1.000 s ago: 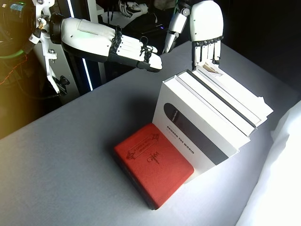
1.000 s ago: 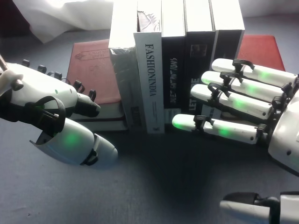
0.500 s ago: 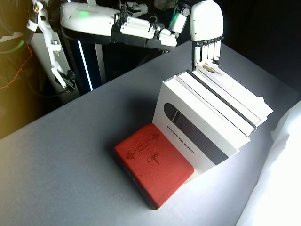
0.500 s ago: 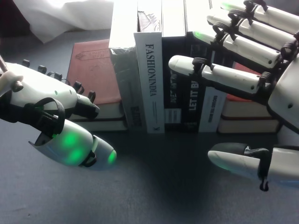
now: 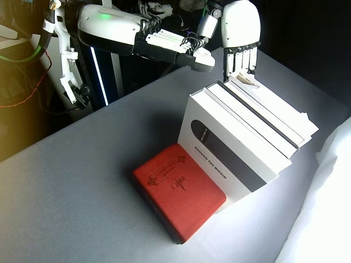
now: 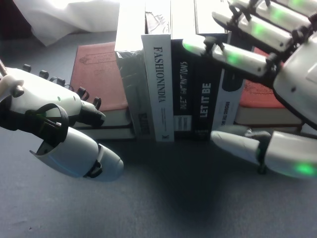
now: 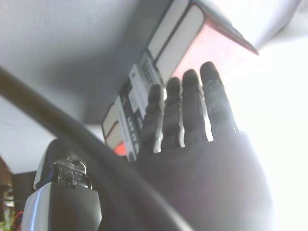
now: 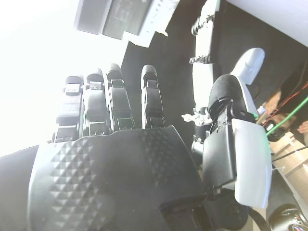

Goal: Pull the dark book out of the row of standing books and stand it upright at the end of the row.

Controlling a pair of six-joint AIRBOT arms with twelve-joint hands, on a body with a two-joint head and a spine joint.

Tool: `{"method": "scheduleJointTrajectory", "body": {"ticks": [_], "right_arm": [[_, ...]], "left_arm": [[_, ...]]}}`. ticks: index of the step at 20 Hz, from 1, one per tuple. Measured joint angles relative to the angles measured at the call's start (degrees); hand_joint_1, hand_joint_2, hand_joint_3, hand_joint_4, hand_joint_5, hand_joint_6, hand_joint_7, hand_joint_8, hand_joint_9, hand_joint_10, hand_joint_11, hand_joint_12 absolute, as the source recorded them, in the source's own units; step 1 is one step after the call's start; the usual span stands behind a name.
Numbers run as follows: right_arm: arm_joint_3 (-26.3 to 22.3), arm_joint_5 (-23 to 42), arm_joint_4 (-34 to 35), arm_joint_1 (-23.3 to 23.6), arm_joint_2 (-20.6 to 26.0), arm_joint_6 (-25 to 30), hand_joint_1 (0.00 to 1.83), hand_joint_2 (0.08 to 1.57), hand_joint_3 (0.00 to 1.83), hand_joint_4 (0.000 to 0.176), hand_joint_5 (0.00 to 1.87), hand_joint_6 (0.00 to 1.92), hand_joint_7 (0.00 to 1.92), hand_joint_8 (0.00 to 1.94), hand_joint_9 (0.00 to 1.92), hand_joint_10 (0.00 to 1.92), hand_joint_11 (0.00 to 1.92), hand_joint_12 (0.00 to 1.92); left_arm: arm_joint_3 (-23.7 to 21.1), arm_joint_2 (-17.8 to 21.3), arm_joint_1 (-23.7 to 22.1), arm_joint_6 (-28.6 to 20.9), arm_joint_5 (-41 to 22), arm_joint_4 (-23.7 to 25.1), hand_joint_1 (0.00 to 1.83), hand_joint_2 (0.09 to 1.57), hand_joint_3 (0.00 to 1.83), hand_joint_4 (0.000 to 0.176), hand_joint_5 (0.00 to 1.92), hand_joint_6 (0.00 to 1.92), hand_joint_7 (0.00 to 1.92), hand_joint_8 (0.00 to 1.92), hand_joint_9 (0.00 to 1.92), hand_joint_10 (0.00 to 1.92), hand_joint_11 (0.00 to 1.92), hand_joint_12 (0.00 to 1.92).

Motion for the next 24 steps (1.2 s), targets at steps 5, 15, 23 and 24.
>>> {"method": "scheduleJointTrajectory", "body": {"ticks": [5,15,23,24], "right_arm": [[2.9,0.6,2.7,0.9,-2.1,-1.8,0.0,1.13,0.03,0.0,0.11,0.02,0.09,0.02,0.04,0.02,0.03,0.02],[7.5,3.6,5.2,1.5,-6.9,-4.8,0.0,1.13,0.03,0.0,0.08,0.0,0.06,0.0,0.01,0.0,0.0,0.0],[7.5,5.9,5.9,1.1,-7.8,-5.1,0.0,1.14,0.02,0.0,0.11,0.01,0.08,0.01,0.04,0.02,0.03,0.01],[7.5,5.9,6.0,1.1,-7.8,-5.1,0.0,1.14,0.02,0.0,0.11,0.01,0.08,0.01,0.04,0.02,0.03,0.01]], "left_arm": [[0.0,0.0,0.0,0.0,0.0,0.0,0.0,1.14,0.0,0.0,0.13,0.0,0.1,0.0,0.1,0.0,0.09,0.04],[0.0,0.0,0.0,0.2,0.0,-0.2,0.0,1.15,0.0,0.0,0.14,0.0,0.12,0.01,0.11,0.0,0.1,0.03],[0.0,0.0,0.0,0.2,0.1,-0.3,0.0,1.16,0.0,0.0,0.13,0.0,0.11,0.0,0.1,0.0,0.11,0.03],[0.0,0.0,0.0,0.2,0.1,-0.3,0.0,1.16,0.0,0.0,0.13,0.0,0.11,0.0,0.1,0.0,0.11,0.03]]}}
